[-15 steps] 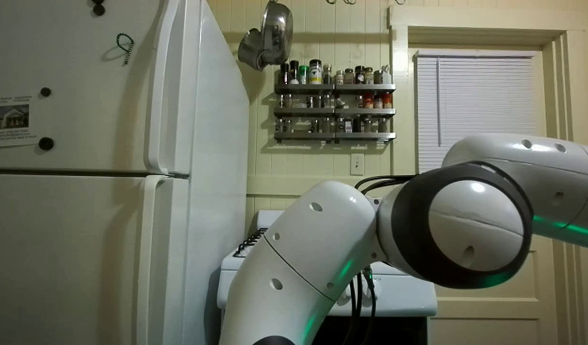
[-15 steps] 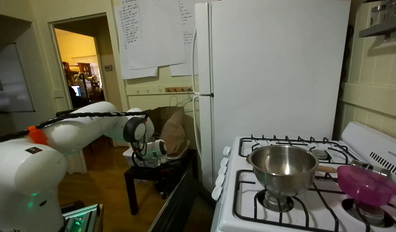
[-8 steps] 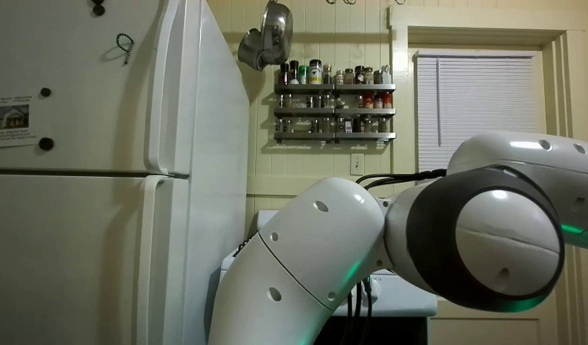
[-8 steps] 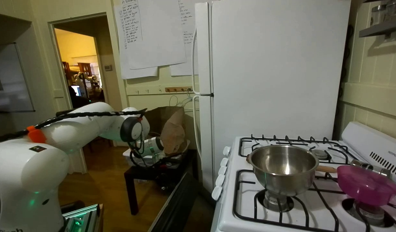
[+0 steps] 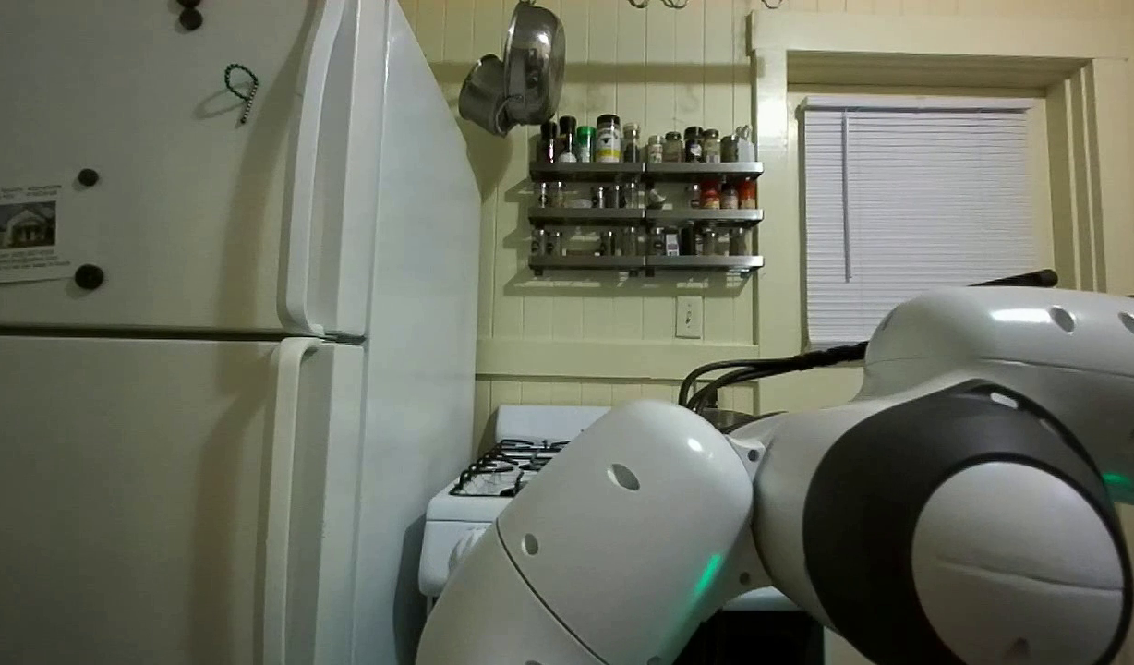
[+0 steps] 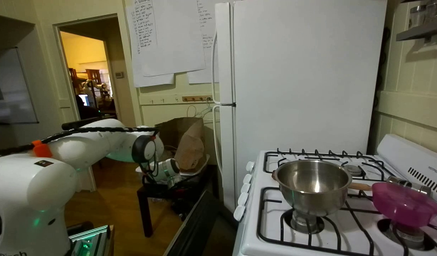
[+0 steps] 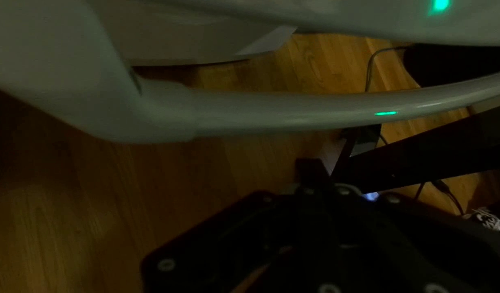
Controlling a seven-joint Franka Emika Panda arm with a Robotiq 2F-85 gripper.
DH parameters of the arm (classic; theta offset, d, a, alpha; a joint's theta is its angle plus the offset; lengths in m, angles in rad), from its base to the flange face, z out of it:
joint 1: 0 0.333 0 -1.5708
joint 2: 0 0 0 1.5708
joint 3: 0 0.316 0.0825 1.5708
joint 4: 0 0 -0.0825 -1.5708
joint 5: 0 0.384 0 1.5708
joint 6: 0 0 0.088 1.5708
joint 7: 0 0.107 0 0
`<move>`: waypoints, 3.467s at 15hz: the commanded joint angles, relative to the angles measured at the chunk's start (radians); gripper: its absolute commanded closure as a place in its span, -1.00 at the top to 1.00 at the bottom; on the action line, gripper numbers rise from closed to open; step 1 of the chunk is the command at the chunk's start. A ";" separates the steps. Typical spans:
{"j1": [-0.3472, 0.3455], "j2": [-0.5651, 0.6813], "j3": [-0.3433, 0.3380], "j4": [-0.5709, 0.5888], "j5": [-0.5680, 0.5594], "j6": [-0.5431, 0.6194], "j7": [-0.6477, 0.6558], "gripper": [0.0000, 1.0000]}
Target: Close the oven.
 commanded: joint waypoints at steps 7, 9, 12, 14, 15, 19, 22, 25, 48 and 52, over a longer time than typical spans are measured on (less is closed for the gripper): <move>0.059 0.006 -0.054 -0.002 -0.065 -0.045 0.031 -0.98; 0.057 0.006 -0.054 -0.002 -0.065 -0.045 0.031 -0.98; 0.054 0.006 -0.053 -0.002 -0.065 -0.045 0.031 -1.00; 0.064 -0.017 -0.073 -0.039 -0.076 -0.076 0.053 -1.00; 0.071 -0.031 -0.082 -0.055 -0.084 -0.087 0.060 -1.00; 0.106 -0.073 -0.129 -0.105 -0.120 -0.136 0.078 -1.00; 0.125 -0.112 -0.162 -0.170 -0.145 -0.162 0.096 -1.00; 0.146 -0.161 -0.194 -0.254 -0.174 -0.174 0.113 -1.00; -0.179 -0.373 0.154 -0.695 -0.456 -0.361 0.473 -0.98; -0.183 -0.373 0.156 -0.692 -0.458 -0.360 0.473 -0.98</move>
